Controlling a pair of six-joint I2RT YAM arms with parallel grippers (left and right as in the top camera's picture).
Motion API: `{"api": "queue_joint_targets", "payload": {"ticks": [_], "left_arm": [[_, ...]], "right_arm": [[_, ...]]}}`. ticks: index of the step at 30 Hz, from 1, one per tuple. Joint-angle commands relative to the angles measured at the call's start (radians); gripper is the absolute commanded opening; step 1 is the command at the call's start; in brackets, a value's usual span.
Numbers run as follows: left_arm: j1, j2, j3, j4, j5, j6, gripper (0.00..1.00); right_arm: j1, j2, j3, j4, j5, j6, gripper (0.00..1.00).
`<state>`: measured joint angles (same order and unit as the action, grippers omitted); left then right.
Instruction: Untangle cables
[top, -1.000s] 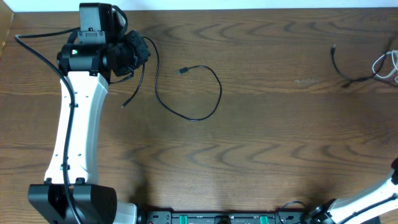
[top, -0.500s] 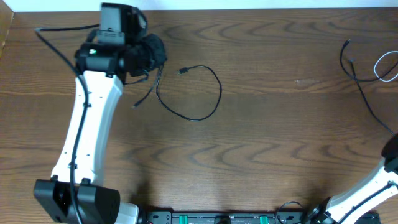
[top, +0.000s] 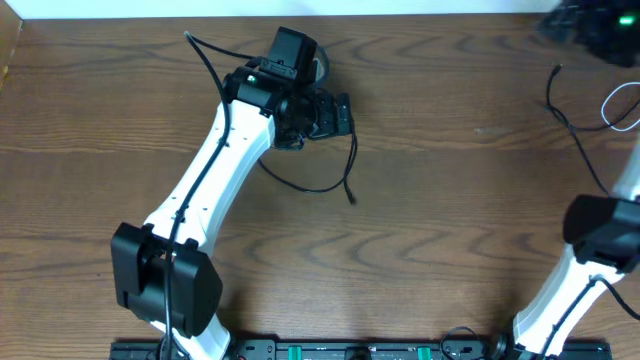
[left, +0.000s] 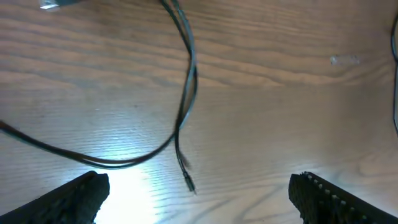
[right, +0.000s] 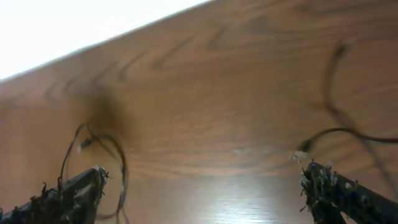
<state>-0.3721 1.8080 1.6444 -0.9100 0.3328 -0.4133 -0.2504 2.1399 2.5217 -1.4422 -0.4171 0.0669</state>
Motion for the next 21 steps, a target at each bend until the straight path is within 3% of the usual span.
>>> {"api": "queue_joint_targets", "payload": {"ticks": [1, 5, 10, 15, 21], "left_arm": [[0.055, -0.037, 0.036, -0.012, -0.043, 0.017, 0.98], [0.178, -0.114, 0.039, -0.025, -0.043, 0.008, 0.98], [0.291, -0.163, 0.038, -0.049, -0.042, 0.008, 0.98], [0.328, -0.164, 0.032, -0.074, -0.044, 0.01, 0.99], [0.329, -0.164, 0.032, -0.081, -0.069, 0.01, 0.98]], "right_arm": [[0.09, -0.017, -0.08, 0.003, 0.023, -0.024, 0.99], [0.225, -0.017, -0.219, 0.046, 0.022, -0.039, 0.99], [0.363, -0.017, -0.366, 0.167, 0.023, -0.037, 0.87], [0.492, -0.017, -0.547, 0.335, 0.129, 0.111, 0.8], [0.621, -0.017, -0.763, 0.576, 0.192, 0.24, 0.54]]}}
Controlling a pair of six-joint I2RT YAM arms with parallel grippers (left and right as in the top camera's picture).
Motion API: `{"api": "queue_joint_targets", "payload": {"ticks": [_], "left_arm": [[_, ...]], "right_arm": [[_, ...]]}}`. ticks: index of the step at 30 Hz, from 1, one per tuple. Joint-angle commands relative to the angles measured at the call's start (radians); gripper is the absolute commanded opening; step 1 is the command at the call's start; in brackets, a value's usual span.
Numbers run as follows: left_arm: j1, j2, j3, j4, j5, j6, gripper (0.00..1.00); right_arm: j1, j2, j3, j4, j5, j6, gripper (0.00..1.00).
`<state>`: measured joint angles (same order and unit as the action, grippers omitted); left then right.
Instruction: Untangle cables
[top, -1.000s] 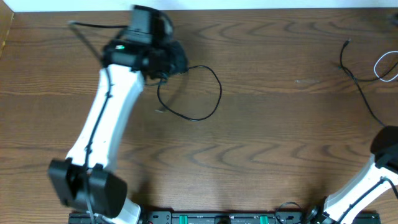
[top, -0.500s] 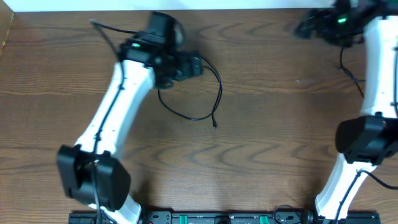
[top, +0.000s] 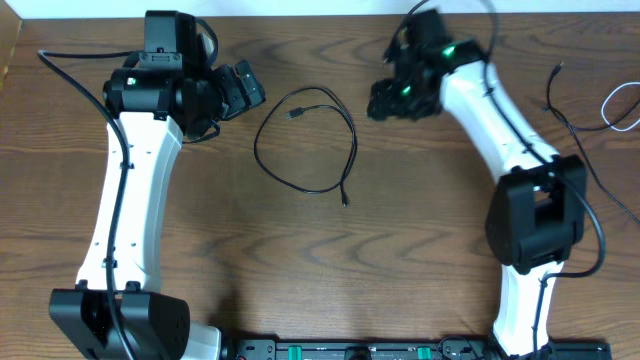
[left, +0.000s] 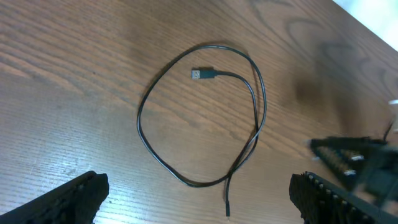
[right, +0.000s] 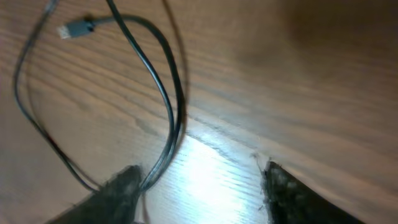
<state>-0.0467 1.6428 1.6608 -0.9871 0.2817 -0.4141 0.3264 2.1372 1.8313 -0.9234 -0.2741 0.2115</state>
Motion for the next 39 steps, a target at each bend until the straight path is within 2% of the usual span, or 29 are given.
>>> {"api": "queue_joint_targets", "payload": {"ticks": [1, 6, 11, 14, 31, 35, 39], "left_arm": [[0.003, 0.002, 0.016, -0.004, -0.018, 0.01, 0.98], [0.003, 0.002, 0.016, -0.003, -0.018, 0.01, 0.98], [0.003, 0.002, 0.016, -0.003, -0.018, 0.01, 0.99], [0.003, 0.002, 0.016, -0.003, -0.018, 0.01, 0.99], [0.003, 0.002, 0.016, -0.003, -0.018, 0.01, 0.99], [0.003, 0.002, 0.016, -0.003, -0.018, 0.01, 0.99], [0.003, 0.002, 0.016, -0.003, -0.018, 0.01, 0.99]], "right_arm": [[0.057, -0.014, -0.095, 0.085, 0.058, 0.117, 0.53], [0.13, -0.014, -0.209, 0.246, 0.079, 0.172, 0.46], [0.203, -0.014, -0.272, 0.304, 0.314, 0.268, 0.41], [0.225, -0.01, -0.291, 0.315, 0.392, 0.29, 0.38], [0.251, 0.091, -0.302, 0.408, 0.392, 0.372, 0.15], [0.242, 0.089, -0.298, 0.406, 0.391, 0.372, 0.01], [0.183, 0.031, -0.267, 0.373, 0.392, 0.353, 0.01]]}}
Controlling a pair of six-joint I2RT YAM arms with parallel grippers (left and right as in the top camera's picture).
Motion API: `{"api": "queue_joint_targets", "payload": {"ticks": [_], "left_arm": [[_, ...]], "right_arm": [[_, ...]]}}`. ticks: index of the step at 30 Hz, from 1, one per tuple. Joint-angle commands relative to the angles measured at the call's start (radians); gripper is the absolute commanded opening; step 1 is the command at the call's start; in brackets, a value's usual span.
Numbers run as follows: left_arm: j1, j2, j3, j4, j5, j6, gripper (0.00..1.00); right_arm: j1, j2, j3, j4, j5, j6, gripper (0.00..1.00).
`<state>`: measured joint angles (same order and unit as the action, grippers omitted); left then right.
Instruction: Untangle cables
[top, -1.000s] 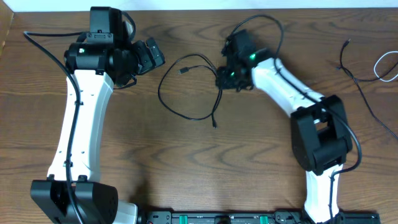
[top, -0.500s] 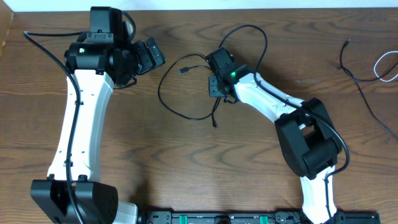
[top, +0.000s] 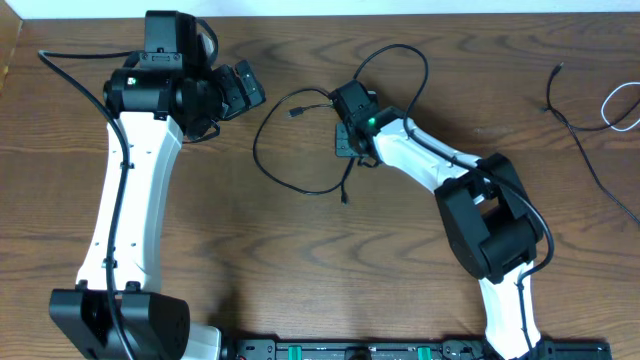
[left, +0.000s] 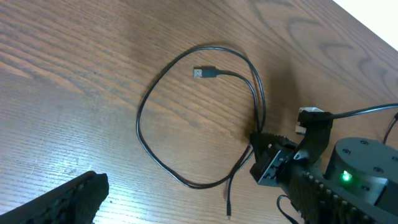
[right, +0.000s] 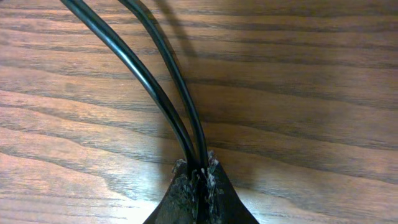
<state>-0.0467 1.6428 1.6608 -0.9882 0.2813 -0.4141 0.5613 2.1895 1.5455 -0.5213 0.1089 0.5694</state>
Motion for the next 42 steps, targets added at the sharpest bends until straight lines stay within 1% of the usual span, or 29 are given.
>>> {"api": "queue_joint_targets", "payload": {"ticks": [1, 4, 6, 9, 13, 15, 18, 20, 23, 24, 25, 26, 27, 31, 35, 39, 40, 41, 42], "left_arm": [[0.003, 0.002, 0.016, -0.002, -0.018, 0.01, 0.99], [0.003, 0.002, 0.016, -0.002, -0.018, 0.01, 0.99], [0.003, 0.002, 0.016, -0.002, -0.018, 0.01, 0.99], [0.003, 0.002, 0.016, -0.002, -0.017, 0.01, 0.99], [0.003, 0.002, 0.016, -0.002, -0.018, 0.01, 0.99], [0.003, 0.002, 0.016, -0.002, -0.018, 0.01, 0.99], [0.003, 0.002, 0.016, -0.002, -0.018, 0.01, 0.99], [0.003, 0.002, 0.016, -0.002, -0.018, 0.01, 0.99], [0.003, 0.002, 0.016, -0.002, -0.017, 0.01, 0.99], [0.003, 0.002, 0.016, -0.002, -0.018, 0.01, 0.99], [0.003, 0.002, 0.016, -0.002, -0.018, 0.01, 0.99], [0.003, 0.002, 0.016, -0.002, -0.018, 0.01, 0.99], [0.003, 0.002, 0.016, -0.002, -0.018, 0.01, 0.99], [0.003, 0.002, 0.016, -0.002, -0.018, 0.01, 0.99], [0.003, 0.002, 0.016, -0.002, -0.018, 0.01, 0.99], [0.003, 0.002, 0.016, -0.002, -0.018, 0.01, 0.99], [0.003, 0.002, 0.016, -0.002, -0.018, 0.01, 0.99], [0.003, 0.002, 0.016, -0.002, -0.017, 0.01, 0.99], [0.003, 0.002, 0.016, -0.002, -0.018, 0.01, 0.99]], "right_arm": [[-0.078, -0.05, 0.033, -0.042, 0.008, -0.021, 0.01], [-0.184, -0.186, 0.084, -0.084, 0.009, -0.093, 0.01], [-0.258, -0.272, 0.108, -0.099, 0.009, -0.114, 0.01], [-0.401, -0.416, 0.123, -0.104, 0.008, -0.114, 0.01], [-0.596, -0.547, 0.123, -0.123, 0.008, -0.114, 0.01], [-0.698, -0.579, 0.123, -0.149, 0.006, -0.114, 0.01], [-0.84, -0.584, 0.122, -0.19, -0.008, -0.114, 0.01], [-0.925, -0.564, 0.118, -0.208, -0.011, -0.114, 0.01], [-1.013, -0.516, 0.114, -0.206, -0.022, -0.114, 0.01], [-1.033, -0.499, 0.114, -0.201, -0.034, -0.114, 0.12], [-1.05, -0.482, 0.114, -0.196, -0.052, -0.115, 0.46], [-1.067, -0.465, 0.114, -0.196, -0.079, -0.115, 0.86], [-1.079, -0.455, 0.114, -0.203, -0.107, -0.122, 0.99], [-1.113, -0.459, 0.118, -0.227, -0.292, -0.199, 0.99], [-1.101, -0.523, 0.124, -0.253, -0.476, -0.293, 0.99], [-1.046, -0.63, 0.124, -0.321, -0.657, -0.419, 0.99], [-1.026, -0.66, 0.124, -0.345, -0.677, -0.447, 0.99], [-0.982, -0.726, 0.124, -0.401, -0.688, -0.499, 0.99], [-0.962, -0.758, 0.124, -0.427, -0.688, -0.518, 0.99]]}}
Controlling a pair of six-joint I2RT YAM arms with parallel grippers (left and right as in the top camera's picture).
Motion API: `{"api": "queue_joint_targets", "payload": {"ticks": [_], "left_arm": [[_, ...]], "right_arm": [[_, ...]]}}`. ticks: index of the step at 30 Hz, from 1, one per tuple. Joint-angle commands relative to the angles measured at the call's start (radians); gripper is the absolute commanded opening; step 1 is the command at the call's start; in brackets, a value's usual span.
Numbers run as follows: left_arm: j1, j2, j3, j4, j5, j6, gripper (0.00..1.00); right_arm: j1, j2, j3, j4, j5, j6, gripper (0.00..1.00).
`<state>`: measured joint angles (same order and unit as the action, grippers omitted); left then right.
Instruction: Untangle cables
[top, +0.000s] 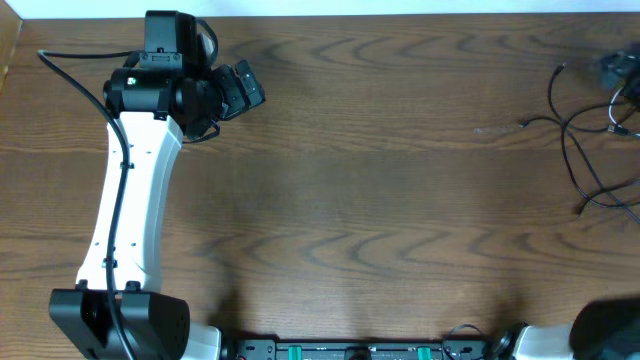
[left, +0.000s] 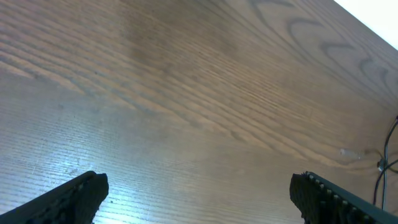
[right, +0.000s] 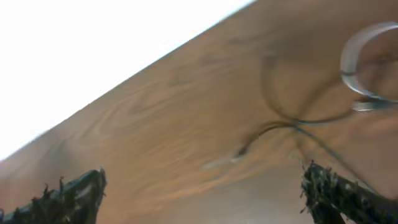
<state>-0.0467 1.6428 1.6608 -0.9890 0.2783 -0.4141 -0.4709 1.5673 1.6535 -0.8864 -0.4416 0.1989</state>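
Observation:
Black cables (top: 567, 150) lie in a loose heap at the table's right edge, with free ends pointing left. The right wrist view, blurred, shows a black cable (right: 273, 127) crossing itself beside a white looped cable (right: 348, 78). My right gripper (right: 203, 177) is open above them with nothing between its fingers; the overhead view shows it as a dark blur (top: 620, 68) at the far right corner. My left gripper (top: 240, 90) hangs open at the far left, over bare wood (left: 199, 183). A bit of black cable (left: 385, 152) shows at that view's right edge.
The wooden table (top: 350, 200) stretches between the two arms. The white left arm (top: 130, 200) runs down the left side from its base at the front edge. The right arm's base (top: 610, 335) shows at the front right corner.
My right gripper was shut on two strands of the black cable loop at the table's middle. Now it is open at the far right corner and that cable lies among the cables there. The left arm has not moved.
First my left gripper was over the black cable at the table's middle, the right arm off to the right. Then the left arm stood at the far left and the cable lay in a loop. My right gripper shut on it, and now it lies at the right edge.

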Motion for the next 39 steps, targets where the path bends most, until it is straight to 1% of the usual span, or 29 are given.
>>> {"api": "queue_joint_targets", "payload": {"ticks": [1, 7, 13, 18, 22, 23, 25, 27, 29, 31, 32, 35, 39], "left_arm": [[0.003, 0.002, 0.016, -0.002, -0.014, 0.01, 0.99], [0.003, 0.002, 0.016, -0.002, -0.014, 0.01, 0.99], [0.003, 0.002, 0.016, -0.002, -0.014, 0.01, 0.99], [0.003, 0.002, 0.016, -0.002, -0.014, 0.01, 0.99], [0.003, 0.002, 0.016, -0.002, -0.014, 0.01, 0.99], [0.003, 0.002, 0.016, -0.002, -0.014, 0.01, 0.99], [0.003, 0.002, 0.016, -0.002, -0.014, 0.01, 0.99], [0.003, 0.002, 0.016, -0.002, -0.014, 0.01, 0.99], [0.003, 0.002, 0.016, -0.002, -0.014, 0.01, 0.99], [0.003, 0.002, 0.016, -0.002, -0.014, 0.01, 0.99], [0.003, 0.002, 0.016, -0.002, -0.014, 0.01, 0.99], [0.003, 0.002, 0.016, -0.002, -0.014, 0.01, 0.99], [0.003, 0.002, 0.016, -0.002, -0.014, 0.01, 0.99]], "right_arm": [[0.087, -0.169, 0.016, -0.093, -0.137, -0.156, 0.99], [0.167, -0.383, 0.016, -0.348, -0.14, -0.126, 0.99], [0.174, -0.551, 0.016, -0.534, -0.133, -0.13, 0.99], [0.174, -0.668, 0.014, -0.584, 0.021, -0.137, 0.99], [0.174, -0.728, -0.017, -0.574, 0.058, -0.137, 0.99], [0.173, -0.738, -0.039, -0.553, 0.056, -0.137, 0.99], [0.174, -0.78, -0.123, -0.445, 0.023, -0.136, 0.99], [0.175, -0.844, -0.251, -0.272, -0.025, -0.136, 0.99], [0.19, -0.923, -0.417, -0.05, -0.067, -0.136, 0.99], [0.22, -1.008, -0.592, 0.16, -0.069, -0.136, 0.99], [0.245, -1.054, -0.684, 0.258, -0.055, -0.137, 0.99], [0.332, -1.165, -0.898, 0.457, 0.04, -0.137, 0.99], [0.46, -1.275, -1.124, 0.629, 0.209, -0.137, 0.99]]}}
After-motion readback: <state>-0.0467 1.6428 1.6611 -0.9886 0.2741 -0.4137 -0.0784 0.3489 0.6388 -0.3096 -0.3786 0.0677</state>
